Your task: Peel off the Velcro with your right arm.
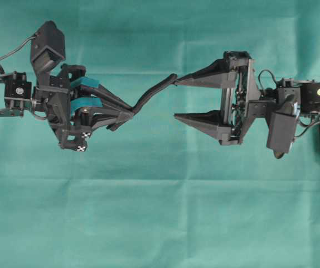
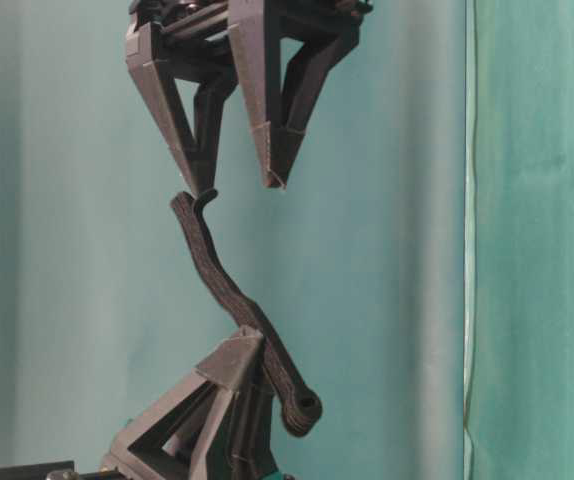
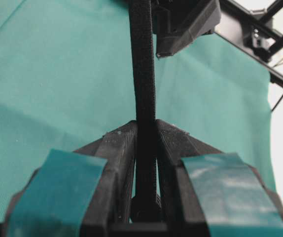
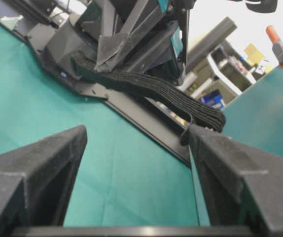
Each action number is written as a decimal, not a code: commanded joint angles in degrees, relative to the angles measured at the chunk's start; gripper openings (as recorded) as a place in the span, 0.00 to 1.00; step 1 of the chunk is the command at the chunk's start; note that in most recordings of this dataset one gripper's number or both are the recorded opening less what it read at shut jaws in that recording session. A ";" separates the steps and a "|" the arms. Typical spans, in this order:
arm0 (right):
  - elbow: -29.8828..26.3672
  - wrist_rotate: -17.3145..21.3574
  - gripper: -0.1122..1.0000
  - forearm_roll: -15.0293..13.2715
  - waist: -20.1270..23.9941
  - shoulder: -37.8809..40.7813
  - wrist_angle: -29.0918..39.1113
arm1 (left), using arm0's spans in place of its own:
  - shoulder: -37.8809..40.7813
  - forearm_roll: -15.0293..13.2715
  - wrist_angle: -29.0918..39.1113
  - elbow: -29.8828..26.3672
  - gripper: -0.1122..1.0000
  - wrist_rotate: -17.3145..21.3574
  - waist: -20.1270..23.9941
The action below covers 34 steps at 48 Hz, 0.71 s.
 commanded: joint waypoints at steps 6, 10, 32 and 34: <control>-1.23 0.09 0.43 -0.18 0.00 -0.44 -0.53 | -0.88 0.09 -0.79 -0.35 0.19 0.00 0.18; -1.23 0.09 0.43 -0.18 -0.35 -0.35 -0.79 | -0.88 0.09 -0.97 -0.26 0.19 0.00 0.18; -1.23 0.09 0.43 -0.09 -1.05 -0.44 -1.85 | -0.88 0.09 -1.05 -0.26 0.19 0.00 0.18; -1.23 0.09 0.43 -0.09 -1.05 -0.35 -1.93 | -0.79 0.09 -1.05 -0.26 0.19 0.00 0.18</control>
